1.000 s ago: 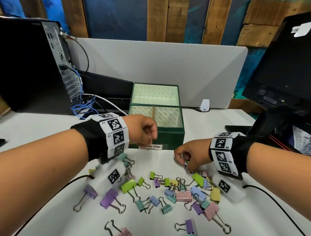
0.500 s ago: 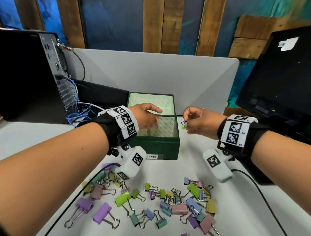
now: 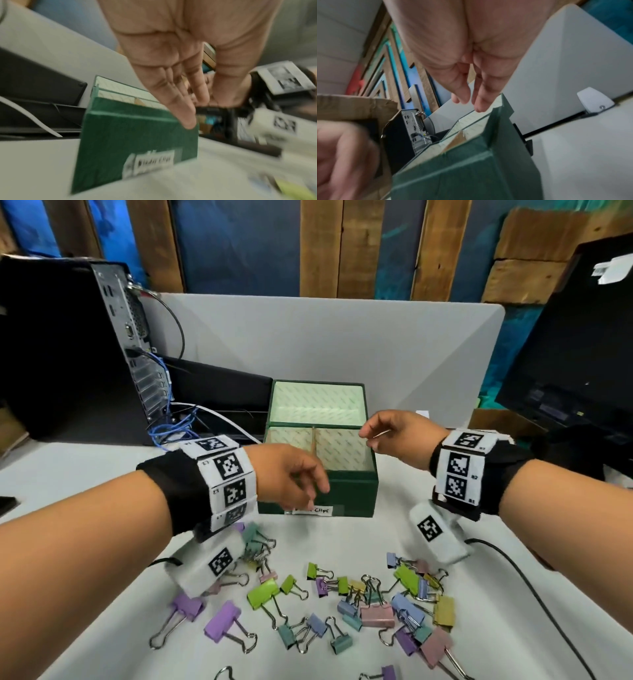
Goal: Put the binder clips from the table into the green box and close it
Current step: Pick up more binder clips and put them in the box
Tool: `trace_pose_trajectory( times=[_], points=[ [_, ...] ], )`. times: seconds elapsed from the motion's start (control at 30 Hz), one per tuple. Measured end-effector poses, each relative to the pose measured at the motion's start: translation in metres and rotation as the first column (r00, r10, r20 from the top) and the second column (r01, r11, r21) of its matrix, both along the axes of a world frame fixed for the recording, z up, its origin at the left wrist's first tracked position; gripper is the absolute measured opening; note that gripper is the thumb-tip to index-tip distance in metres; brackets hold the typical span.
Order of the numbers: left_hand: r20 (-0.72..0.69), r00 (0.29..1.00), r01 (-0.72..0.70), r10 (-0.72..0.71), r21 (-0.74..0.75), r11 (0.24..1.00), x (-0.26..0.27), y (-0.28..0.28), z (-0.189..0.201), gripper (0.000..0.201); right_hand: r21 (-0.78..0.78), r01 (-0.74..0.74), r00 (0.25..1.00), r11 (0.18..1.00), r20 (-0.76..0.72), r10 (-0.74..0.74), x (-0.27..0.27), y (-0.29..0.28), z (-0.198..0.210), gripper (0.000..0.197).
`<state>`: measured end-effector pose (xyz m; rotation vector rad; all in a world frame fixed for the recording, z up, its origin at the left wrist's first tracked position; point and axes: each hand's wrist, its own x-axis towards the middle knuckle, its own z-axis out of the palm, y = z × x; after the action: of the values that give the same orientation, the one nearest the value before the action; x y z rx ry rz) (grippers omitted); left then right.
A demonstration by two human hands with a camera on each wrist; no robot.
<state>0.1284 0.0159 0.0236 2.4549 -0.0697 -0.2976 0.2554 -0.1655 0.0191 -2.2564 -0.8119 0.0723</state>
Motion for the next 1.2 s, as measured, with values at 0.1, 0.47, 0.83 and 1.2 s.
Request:
trace_pose_trajectory(
  times=[0.1,0.47,0.83,1.2],
  points=[
    [-0.111,0.987,0.148,-0.115,0.357,0.922,-0.011,-0.007,-0.012,0.031,-0.101,-0.026,0.998,0.995,0.047,0.031,-0.019,-0.017,0.0,0.025],
    [-0.263,0.948,0.303,-0.178,0.583,0.754,-0.018,-0.045,-0.028,0.056,-0.751,-0.27,0.959,0.603,-0.154,0.239,-0.059,-0.035,-0.027,0.041],
    [-0.248,0.937,0.347,-0.244,0.615,0.708,-0.008,-0.06,-0.044,0.035,-0.828,-0.309,0.929,0.468,-0.157,0.334,-0.069,-0.046,-0.032,0.06],
    [-0.248,0.947,0.317,-0.204,0.613,0.724,-0.004,-0.053,-0.049,0.031,-0.757,-0.293,0.922,0.585,-0.062,0.382,-0.064,-0.042,-0.045,0.019]
  ],
)
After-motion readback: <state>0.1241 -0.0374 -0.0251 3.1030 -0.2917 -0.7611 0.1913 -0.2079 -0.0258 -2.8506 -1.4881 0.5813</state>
